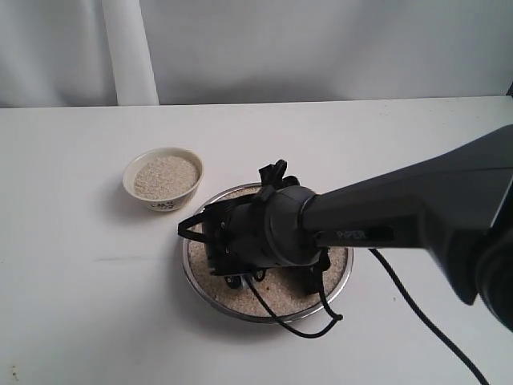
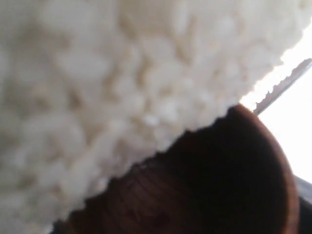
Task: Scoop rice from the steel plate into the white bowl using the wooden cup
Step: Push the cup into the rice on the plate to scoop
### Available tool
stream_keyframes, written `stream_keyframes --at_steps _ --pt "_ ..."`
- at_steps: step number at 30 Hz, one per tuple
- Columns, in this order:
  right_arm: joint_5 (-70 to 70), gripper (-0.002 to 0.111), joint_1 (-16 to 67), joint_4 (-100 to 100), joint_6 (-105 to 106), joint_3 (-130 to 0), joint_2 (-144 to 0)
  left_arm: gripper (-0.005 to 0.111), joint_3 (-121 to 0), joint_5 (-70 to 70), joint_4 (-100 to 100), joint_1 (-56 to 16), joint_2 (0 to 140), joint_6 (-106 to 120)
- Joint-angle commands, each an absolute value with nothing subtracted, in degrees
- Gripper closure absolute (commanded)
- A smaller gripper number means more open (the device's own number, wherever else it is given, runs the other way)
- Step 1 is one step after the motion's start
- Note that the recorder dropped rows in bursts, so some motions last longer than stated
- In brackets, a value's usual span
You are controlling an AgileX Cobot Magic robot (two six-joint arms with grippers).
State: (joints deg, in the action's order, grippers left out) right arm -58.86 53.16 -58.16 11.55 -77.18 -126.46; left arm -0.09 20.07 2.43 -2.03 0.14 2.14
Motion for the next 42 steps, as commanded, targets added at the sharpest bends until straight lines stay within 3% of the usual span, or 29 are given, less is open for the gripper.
stream_keyframes --at_steps 1,42 --pt "-50.2 0.108 53.4 -53.1 9.5 -77.5 -127.1 0.107 0.0 19.9 2.4 -2.4 0.0 2.0" --pt "-39.6 0.108 51.5 -42.9 4.1 -77.5 -125.1 0.107 0.0 19.9 2.4 -2.4 0.0 2.2"
